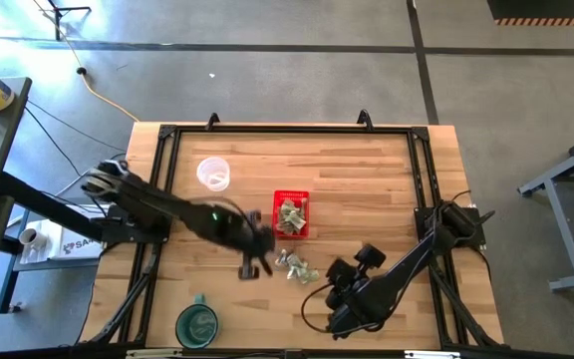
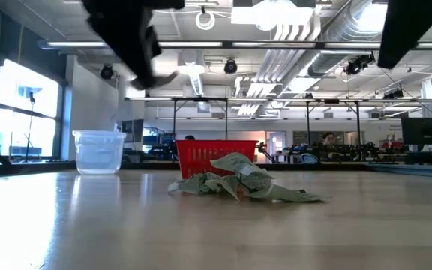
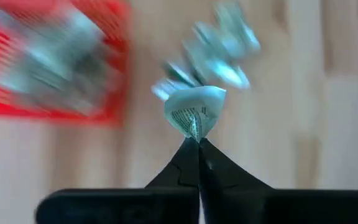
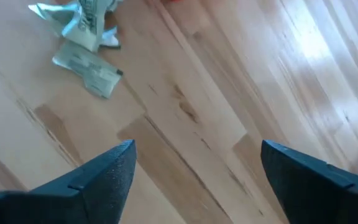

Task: Pick and place Stevia / Truvia into bins
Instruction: Put the stevia packet into the red basket

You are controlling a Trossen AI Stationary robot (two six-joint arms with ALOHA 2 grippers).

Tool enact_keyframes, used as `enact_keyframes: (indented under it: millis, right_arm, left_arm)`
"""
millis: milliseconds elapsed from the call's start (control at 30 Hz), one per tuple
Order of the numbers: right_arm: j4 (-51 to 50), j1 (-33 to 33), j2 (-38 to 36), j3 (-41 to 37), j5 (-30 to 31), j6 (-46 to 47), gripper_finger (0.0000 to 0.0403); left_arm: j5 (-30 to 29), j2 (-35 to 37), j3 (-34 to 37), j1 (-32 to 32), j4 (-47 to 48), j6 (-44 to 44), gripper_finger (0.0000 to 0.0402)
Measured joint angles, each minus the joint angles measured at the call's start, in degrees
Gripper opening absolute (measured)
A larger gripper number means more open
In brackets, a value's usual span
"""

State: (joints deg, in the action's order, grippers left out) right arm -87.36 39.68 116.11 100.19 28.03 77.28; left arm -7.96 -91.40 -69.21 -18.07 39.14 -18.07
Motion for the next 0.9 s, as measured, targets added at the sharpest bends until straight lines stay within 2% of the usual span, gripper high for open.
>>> enact_keyframes:
  millis: [100, 200, 267, 367, 467, 633, 700, 800, 900]
  right_arm:
    - [-0.2, 0.4, -1.1, -1.2, -2.3, 0.8, 0.0319]
    - [0.0, 0.9, -1.3, -1.8, -4.3, 1.3, 0.0313]
    - [0.7, 0.9, -1.3, -1.8, -4.8, 1.2, 0.0312]
    - [2.8, 0.6, -1.3, -1.8, -4.8, 1.1, 0.0312]
    - [4.6, -0.2, -1.3, -1.8, -5.5, -1.2, 0.0312]
    - [8.3, -2.2, -1.3, -1.8, -5.6, -10.5, 0.0312]
    - [9.2, -3.5, -1.0, -1.8, -5.4, -15.4, 0.0312]
    - [13.2, -5.4, -1.0, -3.4, -4.4, -23.3, 0.0312]
    - [22.8, -8.2, -1.6, -9.3, -10.3, -30.8, 0.0312]
  left_arm:
    - [-3.4, 2.9, 0.0, 5.0, -3.4, 5.9, 0.002]
    - [-1.4, 1.9, 0.0, 12.0, -8.3, 13.1, 0.0032]
    - [1.2, -0.2, 0.0, 16.5, -12.0, 15.5, 0.006]
    - [2.2, -2.5, 0.0, 21.3, -13.5, 14.8, 0.0113]
    - [5.2, -2.9, 0.1, 23.4, -9.1, 10.3, 0.0165]
    - [19.2, 1.1, 0.0, 21.4, -3.8, 5.4, 0.0228]
    - [20.5, 4.3, -0.1, 18.2, 0.0, 4.2, 0.0238]
    - [12.9, 9.2, 0.2, 11.0, 3.5, 1.3, 0.0239]
    - [5.2, 14.0, 2.7, 4.0, 5.5, -5.1, 0.0229]
